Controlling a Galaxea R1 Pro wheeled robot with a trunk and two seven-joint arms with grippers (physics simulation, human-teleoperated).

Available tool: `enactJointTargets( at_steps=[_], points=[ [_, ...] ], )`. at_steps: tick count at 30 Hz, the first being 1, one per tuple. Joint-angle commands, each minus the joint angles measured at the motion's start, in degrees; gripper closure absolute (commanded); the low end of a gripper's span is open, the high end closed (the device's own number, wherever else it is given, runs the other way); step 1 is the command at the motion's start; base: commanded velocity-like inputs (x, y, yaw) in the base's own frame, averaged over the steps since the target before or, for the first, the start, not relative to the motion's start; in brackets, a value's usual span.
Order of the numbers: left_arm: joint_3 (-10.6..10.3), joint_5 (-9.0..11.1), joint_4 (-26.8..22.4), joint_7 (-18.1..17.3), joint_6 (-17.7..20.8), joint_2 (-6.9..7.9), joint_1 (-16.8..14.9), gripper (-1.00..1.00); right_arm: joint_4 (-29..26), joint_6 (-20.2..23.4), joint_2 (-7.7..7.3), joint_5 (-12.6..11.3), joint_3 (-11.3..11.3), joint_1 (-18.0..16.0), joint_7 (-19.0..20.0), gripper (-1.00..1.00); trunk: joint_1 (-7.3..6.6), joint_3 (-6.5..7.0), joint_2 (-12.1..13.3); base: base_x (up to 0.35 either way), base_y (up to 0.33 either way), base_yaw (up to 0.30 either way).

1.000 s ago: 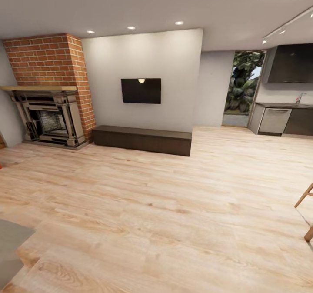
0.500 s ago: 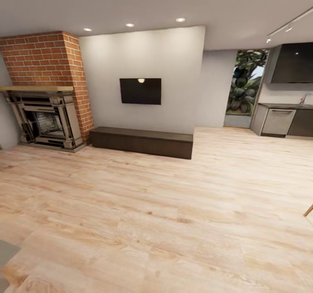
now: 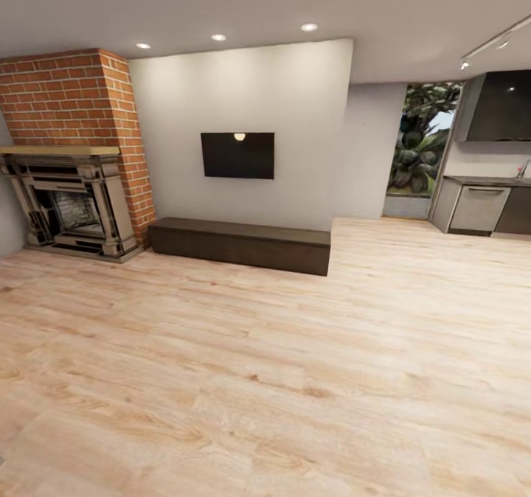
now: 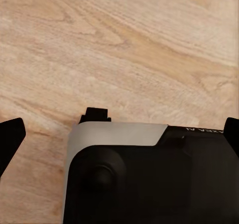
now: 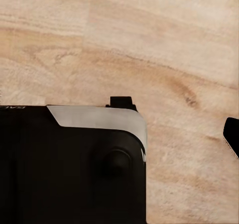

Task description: Move the two storage containers from the living room to the garage. In the garage, place one container on the floor and stack the other container on top of it (either order is fine).

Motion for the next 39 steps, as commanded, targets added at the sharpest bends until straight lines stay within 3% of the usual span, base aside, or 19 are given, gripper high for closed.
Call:
enactJointTargets(
  at_steps=[1,17,39],
  points=[
    [-0.07,0.59,0.08,-0.33,-0.14,0.01,-0.05,-1.0,0.15,-0.3,0.04,-0.45,0.47,-0.06,-0.02,-1.0,0.03,-0.06,-0.03,0.322,0.0,0.101],
    [-0.07,0.55,0.05,-0.33,-0.07,0.01,-0.05,-1.0,0.15,-0.35,-0.02,-0.61,0.45,-0.06,-0.02,-1.0,0.03,-0.06,-0.03,0.322,0.0,0.232],
    [-0.07,0.54,0.07,-0.33,-0.15,0.01,-0.05,-1.0,0.15,-0.26,-0.04,-0.39,0.51,-0.06,-0.02,-1.0,0.03,-0.06,-0.03,0.322,0.0,0.006]
  ],
)
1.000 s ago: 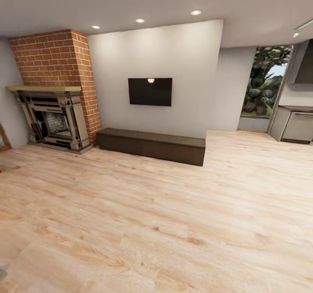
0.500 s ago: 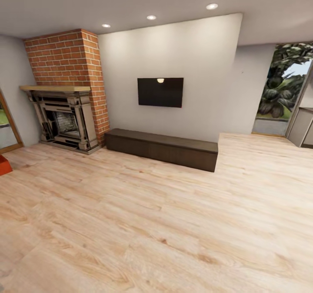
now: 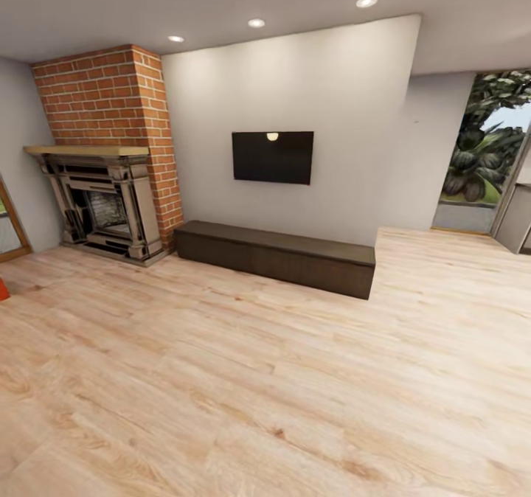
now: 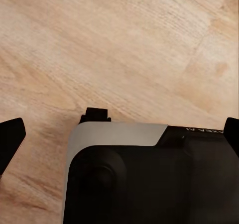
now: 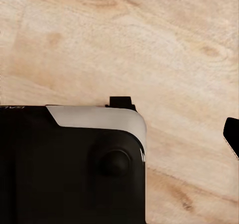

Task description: Move the two storage containers from the living room to the garage. In the garage, place one container on the floor and stack the other container on top of it (either order is fine).

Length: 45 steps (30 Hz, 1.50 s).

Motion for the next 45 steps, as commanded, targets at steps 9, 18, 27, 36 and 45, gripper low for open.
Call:
enactJointTargets(
  at_steps=[9,18,27,36,45],
  points=[
    [-0.07,0.57,0.07,-0.33,-0.15,0.01,-0.05,-1.0,0.15,-0.33,-0.12,-0.25,0.43,-0.06,-0.02,-1.0,0.03,-0.07,-0.04,0.322,0.0,0.0],
    [-0.07,0.57,0.09,-0.32,-0.15,0.01,-0.05,-1.0,0.15,-0.35,-0.24,-0.15,0.46,-0.06,0.01,-1.0,0.03,-0.07,-0.04,0.322,0.0,0.0],
    [-0.07,0.58,0.08,-0.33,-0.15,0.01,-0.05,-1.0,0.15,-0.32,-0.03,-0.52,0.43,-0.06,-0.02,-1.0,0.03,-0.07,-0.04,0.322,0.0,0.046],
    [-0.07,0.57,0.1,-0.32,-0.15,0.02,-0.05,-1.0,0.15,-0.35,0.0,-0.41,0.42,-0.06,-0.02,-1.0,0.03,-0.07,-0.04,0.322,0.0,0.25],
    [-0.07,0.59,0.11,-0.34,-0.15,0.1,-0.05,-1.0,0.15,-0.35,0.04,-0.36,0.42,-0.06,-0.02,-1.0,0.03,-0.07,-0.04,0.322,0.0,0.271]
  ],
)
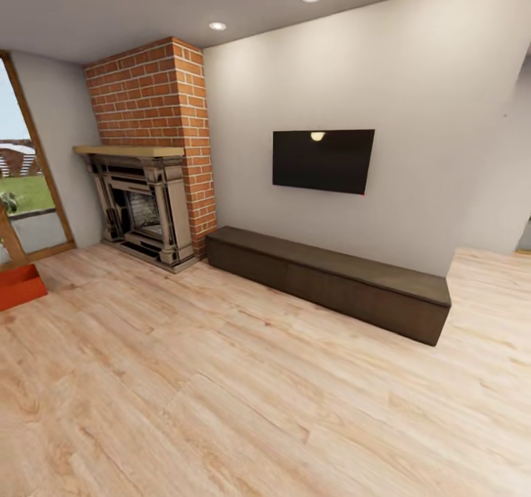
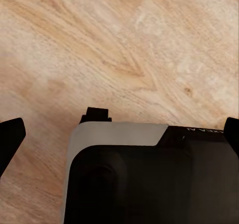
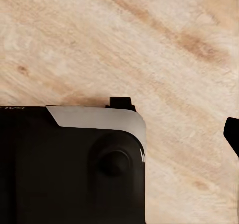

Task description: Move the two storage containers from the living room to the garage. In the garage, place one container on the floor and stack the other container on top of it (either order is fine).

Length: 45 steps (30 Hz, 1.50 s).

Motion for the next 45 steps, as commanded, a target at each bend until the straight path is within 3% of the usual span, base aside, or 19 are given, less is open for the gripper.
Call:
enactJointTargets(
  at_steps=[1,45],
  points=[
    [-0.07,0.56,0.09,-0.32,-0.15,0.01,-0.06,-1.0,0.14,-0.27,0.03,-0.42,0.48,-0.05,-0.03,-1.0,0.03,-0.06,-0.03,0.322,0.0,0.272],
    [-0.07,0.57,0.05,-0.31,-0.15,0.01,-0.06,-1.0,0.14,-0.35,0.03,-0.41,0.48,-0.05,-0.03,-1.0,0.03,-0.06,-0.03,0.322,0.0,0.272]
  ],
)
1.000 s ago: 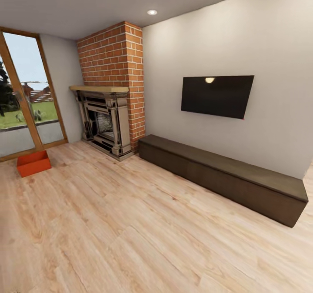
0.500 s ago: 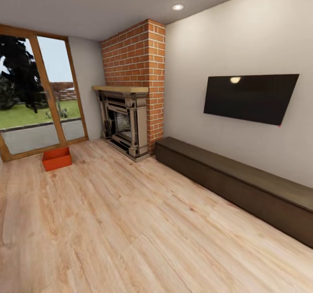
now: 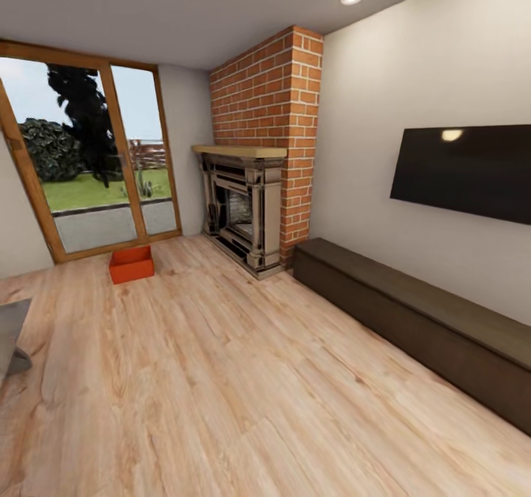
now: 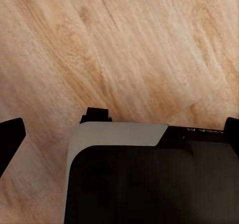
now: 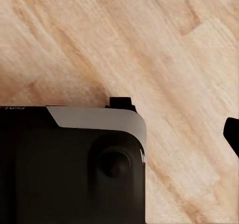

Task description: Move the two storage containers from the living room to the garage. In the garage, place one container on the floor and stack the other container on top of it (either order is fine).

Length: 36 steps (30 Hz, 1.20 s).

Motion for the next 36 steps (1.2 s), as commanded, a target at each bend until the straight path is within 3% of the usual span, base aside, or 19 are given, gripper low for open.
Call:
enactJointTargets(
  at_steps=[1,36],
  points=[
    [-0.07,0.56,0.09,-0.33,-0.15,0.01,-0.06,-1.0,0.14,-0.27,0.03,-0.41,0.48,-0.05,-0.03,-1.0,0.03,-0.07,-0.03,0.322,0.0,0.272],
    [-0.07,0.58,0.1,-0.33,-0.15,0.01,-0.06,-1.0,0.14,-0.27,0.03,-0.39,0.48,-0.05,-0.03,-1.0,0.03,-0.07,-0.03,0.322,0.0,0.272]
  ],
)
